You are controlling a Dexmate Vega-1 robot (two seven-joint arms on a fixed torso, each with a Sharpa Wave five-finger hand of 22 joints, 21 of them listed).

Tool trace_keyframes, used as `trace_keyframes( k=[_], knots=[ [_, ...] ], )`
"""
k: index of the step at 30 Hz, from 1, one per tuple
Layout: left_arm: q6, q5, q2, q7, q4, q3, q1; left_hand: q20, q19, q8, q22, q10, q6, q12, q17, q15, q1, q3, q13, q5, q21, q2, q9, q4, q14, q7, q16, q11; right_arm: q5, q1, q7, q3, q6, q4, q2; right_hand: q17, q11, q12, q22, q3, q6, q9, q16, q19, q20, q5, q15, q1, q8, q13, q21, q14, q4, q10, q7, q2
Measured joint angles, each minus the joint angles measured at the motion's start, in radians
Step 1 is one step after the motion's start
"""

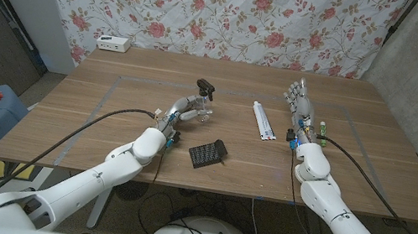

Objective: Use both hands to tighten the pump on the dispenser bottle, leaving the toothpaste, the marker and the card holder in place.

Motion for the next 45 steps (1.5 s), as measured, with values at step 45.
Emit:
trace_keyframes(
  k=[45],
  knots=[
    [0.043,-0.025,0.031,-0.060,-0.022,0.003,-0.020,0.030,-0.066,-0.007,0.001,-0.161,-0.128,0.000,0.000,0.006,-0.064,-0.067,-0.085,0.030,0.002,-0.038,-0.009,0.016,-0.197,-0.004,0.000,0.006,-0.013,0.004,-0.023,-0.006,0.015,0.032,0.019,0.000,0.006,0.000,0.000,0.008,0.003,0.000,0.000,0.000,0.000,0.000,0.000,0.004,0.000,0.002,0.000,0.000,0.000,0.007,-0.003,-0.004]
  ],
)
